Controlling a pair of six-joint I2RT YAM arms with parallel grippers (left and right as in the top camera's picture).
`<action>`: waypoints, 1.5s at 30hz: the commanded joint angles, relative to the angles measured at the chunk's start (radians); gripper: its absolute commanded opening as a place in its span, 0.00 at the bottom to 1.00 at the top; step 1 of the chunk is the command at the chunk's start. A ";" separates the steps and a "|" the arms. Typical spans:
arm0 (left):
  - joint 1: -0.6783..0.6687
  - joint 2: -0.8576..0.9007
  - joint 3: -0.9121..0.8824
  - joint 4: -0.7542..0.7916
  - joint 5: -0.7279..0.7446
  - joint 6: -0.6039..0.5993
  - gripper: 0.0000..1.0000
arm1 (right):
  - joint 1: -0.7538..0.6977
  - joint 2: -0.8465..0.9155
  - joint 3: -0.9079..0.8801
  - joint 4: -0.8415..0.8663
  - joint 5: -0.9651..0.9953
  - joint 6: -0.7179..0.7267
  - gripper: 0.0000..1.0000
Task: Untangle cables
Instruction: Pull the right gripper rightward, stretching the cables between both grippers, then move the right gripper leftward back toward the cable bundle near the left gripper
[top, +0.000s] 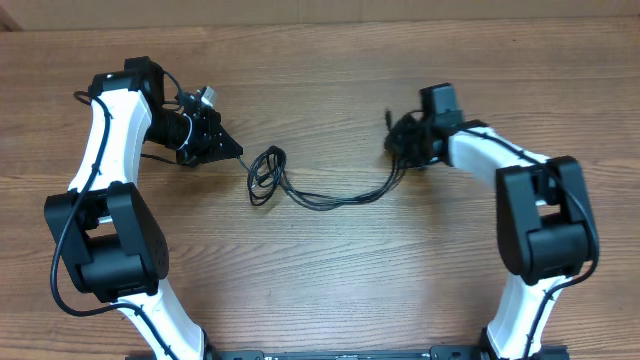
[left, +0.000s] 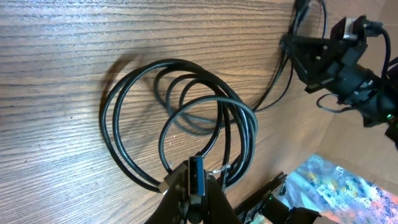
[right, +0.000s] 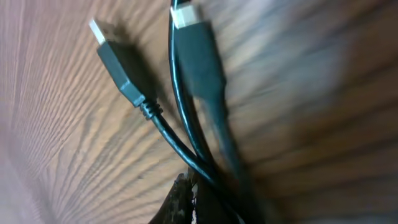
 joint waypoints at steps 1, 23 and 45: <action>-0.007 -0.040 0.014 -0.003 -0.010 0.026 0.04 | -0.072 0.018 -0.032 -0.073 0.020 -0.063 0.04; -0.040 -0.039 0.014 0.011 -0.029 0.043 0.04 | -0.318 -0.013 -0.031 -0.348 -0.226 -0.325 0.04; -0.061 -0.039 0.014 -0.056 0.209 0.171 0.04 | -0.107 -0.210 -0.033 -0.370 -0.719 -0.483 0.62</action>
